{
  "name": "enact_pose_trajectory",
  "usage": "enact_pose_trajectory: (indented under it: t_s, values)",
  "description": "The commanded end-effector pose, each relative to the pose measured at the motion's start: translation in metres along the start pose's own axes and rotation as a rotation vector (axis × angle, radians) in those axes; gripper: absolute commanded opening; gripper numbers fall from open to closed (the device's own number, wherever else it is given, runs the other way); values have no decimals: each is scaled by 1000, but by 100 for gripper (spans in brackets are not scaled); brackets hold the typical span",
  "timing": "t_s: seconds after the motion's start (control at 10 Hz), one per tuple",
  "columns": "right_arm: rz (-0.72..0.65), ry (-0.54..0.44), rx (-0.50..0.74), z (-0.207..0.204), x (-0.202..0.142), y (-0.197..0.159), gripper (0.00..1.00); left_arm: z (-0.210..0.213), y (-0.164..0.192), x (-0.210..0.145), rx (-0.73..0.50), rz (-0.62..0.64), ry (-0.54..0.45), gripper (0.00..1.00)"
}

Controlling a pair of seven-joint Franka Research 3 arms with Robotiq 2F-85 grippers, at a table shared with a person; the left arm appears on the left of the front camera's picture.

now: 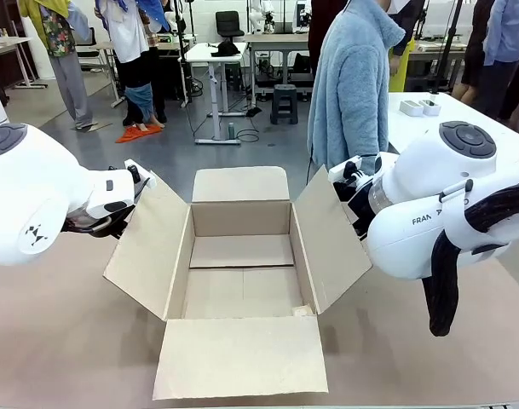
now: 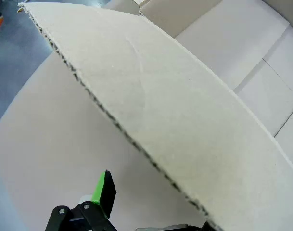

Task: Wrap the clocks to prevent damage.
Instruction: Open the side flaps of the Package Box.

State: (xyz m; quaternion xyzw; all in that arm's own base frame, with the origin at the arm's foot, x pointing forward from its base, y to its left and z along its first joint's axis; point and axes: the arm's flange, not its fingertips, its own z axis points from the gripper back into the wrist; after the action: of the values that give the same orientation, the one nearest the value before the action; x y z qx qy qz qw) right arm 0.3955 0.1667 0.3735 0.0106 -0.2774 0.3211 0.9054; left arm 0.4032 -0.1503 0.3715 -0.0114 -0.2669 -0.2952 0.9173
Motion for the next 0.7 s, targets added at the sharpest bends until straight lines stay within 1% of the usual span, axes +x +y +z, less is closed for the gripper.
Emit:
enact_pose_trajectory:
  t_s: [0.0, 0.2, 0.3, 0.4, 0.5, 0.6]
  values:
    - [0, 0, 0, 0, 0, 0, 100, 0, 0, 0, 0, 0, 0, 100]
    - [0, 0, 0, 0, 0, 0, 100, 0, 0, 0, 0, 0, 0, 100]
    - [0, 0, 0, 0, 0, 0, 100, 17, 10, 19, -55, -61, 65, 100]
    - [-22, 17, -22, 24, 20, -14, 100, 44, 17, 40, -1, -89, 131, 100]
    - [-72, 63, -33, 49, 43, -33, 100, 68, 33, 71, 3, -89, 176, 100]
    - [-119, 162, 13, 79, 66, -49, 100, 95, 41, 103, -59, -108, 276, 100]
